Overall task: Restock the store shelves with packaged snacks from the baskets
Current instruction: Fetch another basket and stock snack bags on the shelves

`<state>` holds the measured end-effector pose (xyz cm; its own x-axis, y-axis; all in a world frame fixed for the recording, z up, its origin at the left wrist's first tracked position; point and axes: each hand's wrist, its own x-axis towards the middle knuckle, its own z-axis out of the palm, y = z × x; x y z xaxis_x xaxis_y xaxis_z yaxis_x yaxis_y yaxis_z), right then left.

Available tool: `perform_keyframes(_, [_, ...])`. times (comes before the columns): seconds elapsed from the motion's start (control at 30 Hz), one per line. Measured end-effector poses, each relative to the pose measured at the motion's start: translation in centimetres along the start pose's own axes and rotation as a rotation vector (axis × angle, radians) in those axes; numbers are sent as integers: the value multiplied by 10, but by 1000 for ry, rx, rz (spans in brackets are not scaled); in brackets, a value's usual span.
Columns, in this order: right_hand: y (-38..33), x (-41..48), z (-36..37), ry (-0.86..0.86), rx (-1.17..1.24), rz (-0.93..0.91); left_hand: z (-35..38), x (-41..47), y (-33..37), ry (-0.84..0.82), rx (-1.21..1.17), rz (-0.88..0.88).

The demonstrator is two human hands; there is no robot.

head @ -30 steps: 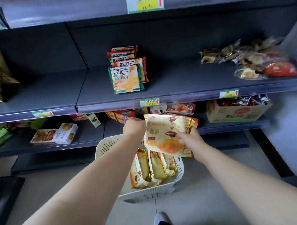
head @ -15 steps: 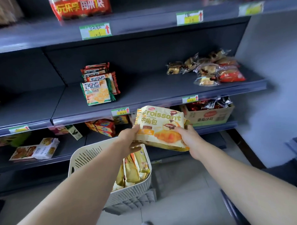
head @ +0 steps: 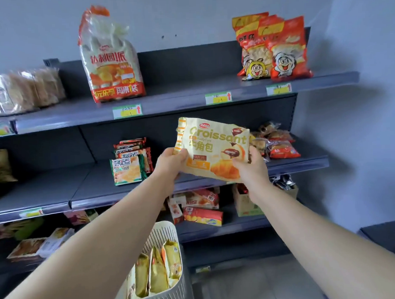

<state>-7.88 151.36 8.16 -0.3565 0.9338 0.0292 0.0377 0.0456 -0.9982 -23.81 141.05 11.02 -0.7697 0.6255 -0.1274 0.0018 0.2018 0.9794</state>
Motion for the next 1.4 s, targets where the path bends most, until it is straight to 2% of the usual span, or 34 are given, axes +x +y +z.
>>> perform_keyframes(0.17, [-62,39,-3,6,53,-95,5,16,77,35,2,149])
perform_keyframes(0.33, [-109,81,6,-17,31,-207,7,49,126,106,124,256])
perform_keyframes(0.6, [-157,163,28,204,-166,-266,19,124,192,150,328,399])
perform_keyframes(0.7, [-168,191,34,208,-199,-315,27,151,210,122,295,362])
perform_keyframes(0.8, [-174,225,41,149,-235,-332,36,183,220,117,209,250])
perform_keyframes(0.93, [-173,279,51,63,-258,-315,47,229,224,104,129,183])
perform_keyframes(1.03, [-169,326,60,-5,-233,-273,59,260,228,80,88,170])
perform_keyframes(1.27, [-179,423,78,-39,-248,-256,91,331,258,128,77,210])
perform_keyframes(1.4, [-178,456,91,-137,-373,-253,106,364,259,171,81,106])
